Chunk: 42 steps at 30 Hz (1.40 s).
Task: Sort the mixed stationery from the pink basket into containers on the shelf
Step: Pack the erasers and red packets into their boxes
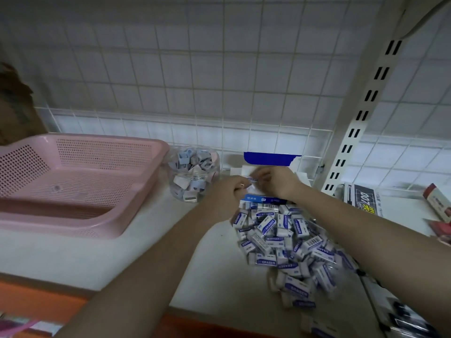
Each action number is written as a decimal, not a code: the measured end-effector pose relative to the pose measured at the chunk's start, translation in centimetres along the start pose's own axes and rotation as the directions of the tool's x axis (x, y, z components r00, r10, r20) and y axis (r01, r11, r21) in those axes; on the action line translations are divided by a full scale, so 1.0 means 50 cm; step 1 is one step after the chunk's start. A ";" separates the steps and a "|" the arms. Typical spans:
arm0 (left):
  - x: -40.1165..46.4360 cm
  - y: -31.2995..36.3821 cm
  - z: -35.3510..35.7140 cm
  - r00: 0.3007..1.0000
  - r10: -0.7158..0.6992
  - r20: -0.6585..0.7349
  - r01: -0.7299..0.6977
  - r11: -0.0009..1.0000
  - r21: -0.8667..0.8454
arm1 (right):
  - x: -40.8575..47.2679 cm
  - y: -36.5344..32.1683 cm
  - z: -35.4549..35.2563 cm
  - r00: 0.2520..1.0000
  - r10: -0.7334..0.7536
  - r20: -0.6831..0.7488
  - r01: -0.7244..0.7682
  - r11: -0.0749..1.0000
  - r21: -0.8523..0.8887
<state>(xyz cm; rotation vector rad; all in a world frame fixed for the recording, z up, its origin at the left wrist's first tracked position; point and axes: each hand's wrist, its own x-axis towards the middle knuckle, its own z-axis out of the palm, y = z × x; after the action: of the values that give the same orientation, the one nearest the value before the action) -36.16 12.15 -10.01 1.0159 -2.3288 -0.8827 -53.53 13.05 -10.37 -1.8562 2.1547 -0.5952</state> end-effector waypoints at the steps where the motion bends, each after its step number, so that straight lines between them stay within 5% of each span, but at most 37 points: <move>1: 0.000 -0.005 -0.007 1.000 -0.002 -0.010 0.002 0.999 -0.044 | -0.013 -0.003 -0.010 1.000 -0.004 -0.002 0.004 1.000 0.021; 7: 0.004 0.005 -0.051 0.998 -0.054 0.033 0.062 0.920 -0.386 | -0.119 -0.023 -0.065 0.996 -0.077 -0.053 0.077 0.997 -0.008; 11: 0.035 0.015 -0.058 0.996 0.089 -0.028 -0.089 0.996 -0.013 | -0.183 -0.027 -0.087 0.994 -0.085 -0.075 0.082 0.995 -0.047; 14: 0.072 0.028 -0.030 0.983 0.136 0.125 -0.158 0.970 0.185 | -0.227 -0.032 -0.096 0.995 -0.066 -0.074 0.060 0.996 -0.071; 16: 0.100 0.035 -0.008 0.973 0.124 0.196 -0.171 0.954 0.245 | -0.253 -0.029 -0.092 0.996 -0.051 -0.070 0.044 0.994 -0.101; 20: 0.157 0.010 0.016 0.989 0.079 0.122 -0.116 0.937 0.329 | -0.290 -0.021 -0.074 0.998 -0.029 -0.058 0.020 0.989 -0.147; 27: 0.196 -0.014 0.037 0.974 0.089 0.210 -0.198 0.784 0.588 | -0.310 -0.026 -0.063 0.997 0.021 -0.078 -0.031 0.992 -0.118; 36: 0.170 -0.006 0.047 0.984 0.169 0.050 -0.151 0.659 0.737 | -0.342 -0.048 -0.070 0.986 0.125 -0.111 -0.144 0.973 -0.181; 42: 0.158 -0.002 0.033 0.993 0.102 0.065 -0.120 0.754 0.646 | -0.366 -0.061 -0.074 0.976 0.218 -0.019 -0.218 0.960 -0.175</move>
<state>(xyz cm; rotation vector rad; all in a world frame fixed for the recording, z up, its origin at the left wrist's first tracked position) -42.08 6.68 -10.07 1.0937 -2.7500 0.0020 -49.36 31.25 -7.24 -1.6640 2.4387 -0.3672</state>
